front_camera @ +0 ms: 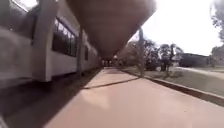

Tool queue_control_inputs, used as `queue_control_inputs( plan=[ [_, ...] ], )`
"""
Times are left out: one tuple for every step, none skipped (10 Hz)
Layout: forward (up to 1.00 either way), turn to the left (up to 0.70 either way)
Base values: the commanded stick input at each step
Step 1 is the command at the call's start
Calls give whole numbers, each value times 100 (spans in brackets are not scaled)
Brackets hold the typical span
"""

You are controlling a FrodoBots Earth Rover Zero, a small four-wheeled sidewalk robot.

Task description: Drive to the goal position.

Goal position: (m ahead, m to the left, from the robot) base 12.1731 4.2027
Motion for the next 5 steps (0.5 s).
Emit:
queue_control_inputs(
  plan=[
    [100, 37],
    [100, 27],
    [100, 11],
    [100, 0],
    [100, 0]
  ],
)
